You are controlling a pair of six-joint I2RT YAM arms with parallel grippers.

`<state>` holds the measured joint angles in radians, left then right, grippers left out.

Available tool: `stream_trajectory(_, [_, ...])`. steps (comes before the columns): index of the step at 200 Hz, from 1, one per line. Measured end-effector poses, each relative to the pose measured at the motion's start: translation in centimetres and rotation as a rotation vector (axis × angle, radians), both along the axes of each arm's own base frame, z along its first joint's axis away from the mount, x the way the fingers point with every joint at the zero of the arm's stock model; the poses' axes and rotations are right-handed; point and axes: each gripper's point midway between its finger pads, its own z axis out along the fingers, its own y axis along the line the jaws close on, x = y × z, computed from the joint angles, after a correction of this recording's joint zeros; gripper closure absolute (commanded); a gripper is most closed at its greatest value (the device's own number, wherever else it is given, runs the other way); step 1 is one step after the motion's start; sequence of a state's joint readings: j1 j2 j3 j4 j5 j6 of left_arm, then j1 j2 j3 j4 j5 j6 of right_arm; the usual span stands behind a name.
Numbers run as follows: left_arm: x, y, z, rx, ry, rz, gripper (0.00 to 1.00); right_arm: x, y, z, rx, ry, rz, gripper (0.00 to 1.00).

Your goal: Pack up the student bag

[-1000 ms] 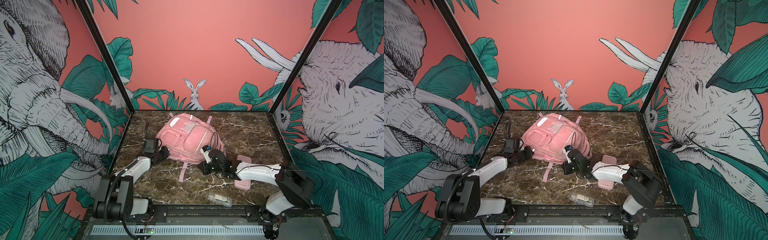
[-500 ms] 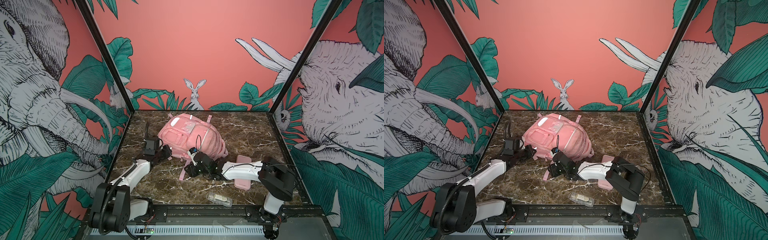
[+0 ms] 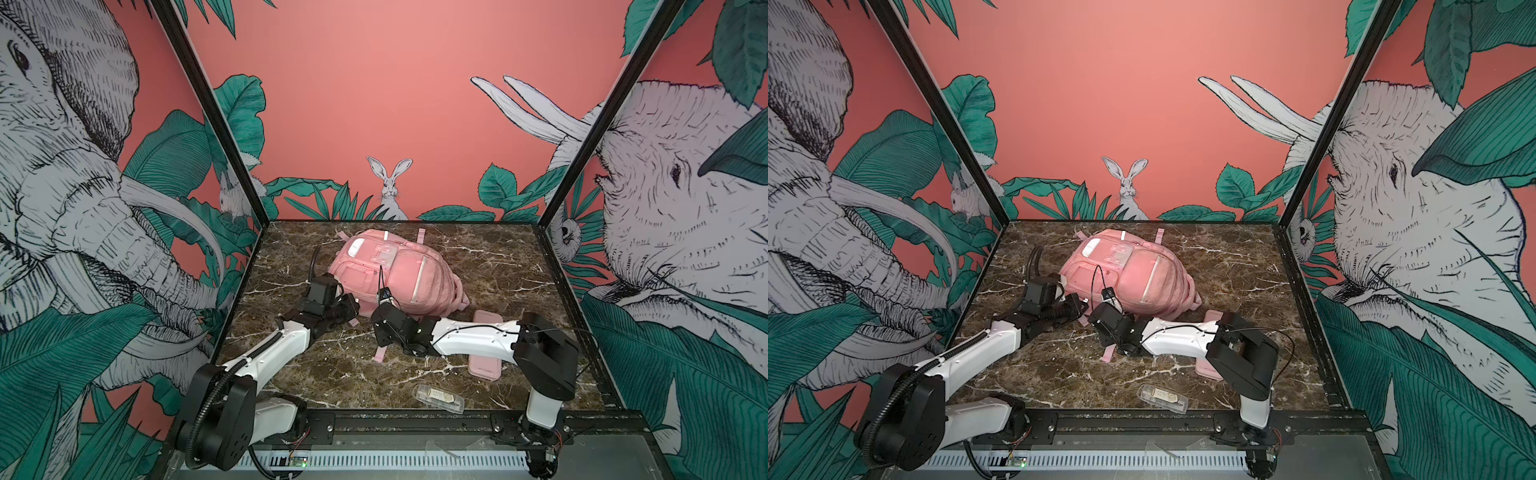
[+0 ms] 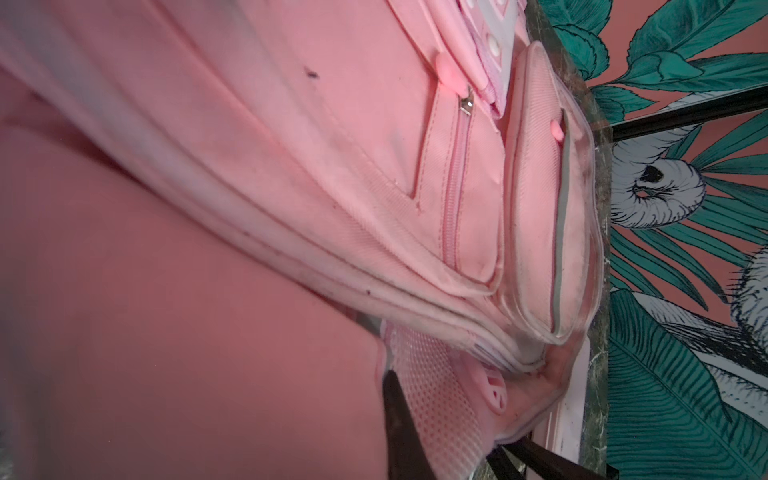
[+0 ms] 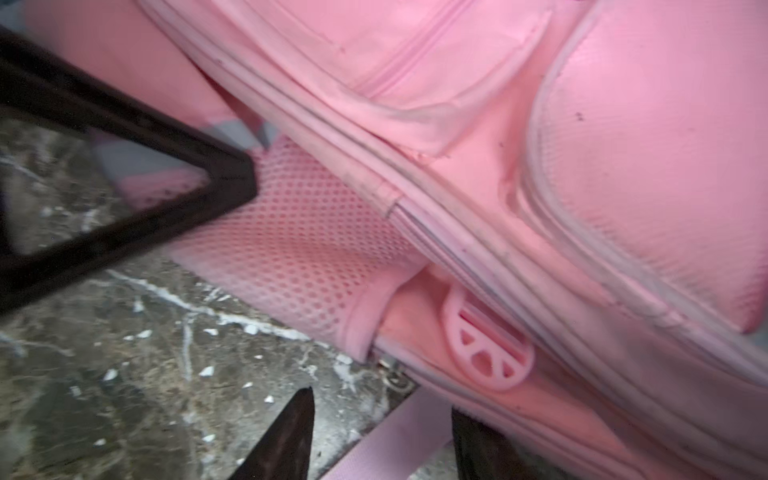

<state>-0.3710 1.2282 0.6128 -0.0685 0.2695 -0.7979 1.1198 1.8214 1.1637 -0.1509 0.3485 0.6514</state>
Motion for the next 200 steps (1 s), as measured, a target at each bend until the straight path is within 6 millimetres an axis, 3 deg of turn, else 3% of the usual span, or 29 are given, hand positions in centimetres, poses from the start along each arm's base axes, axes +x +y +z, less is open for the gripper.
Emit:
stream_trajectory(41, [0.0,-0.5,0.4,-0.011,-0.003,-0.005,0.93,0.2,-1.7,-0.6,-0.086,-0.025,-0.043,0.62])
stream_trajectory(105, [-0.3,-1.4,0.5,-0.016,-0.001,-0.022,0.92,0.3,-0.8,0.8,-0.092,-0.066,-0.040,0.59])
stream_trajectory(153, [-0.3,-2.2,0.8,-0.018,-0.007,-0.033,0.92,0.7,-0.4,0.3,-0.123,-0.078,-0.052,0.58])
stream_trajectory(200, [-0.4,-2.5,0.6,-0.016,-0.004,-0.034,0.92,1.8,-0.6,0.4,-0.182,-0.119,-0.096,0.73])
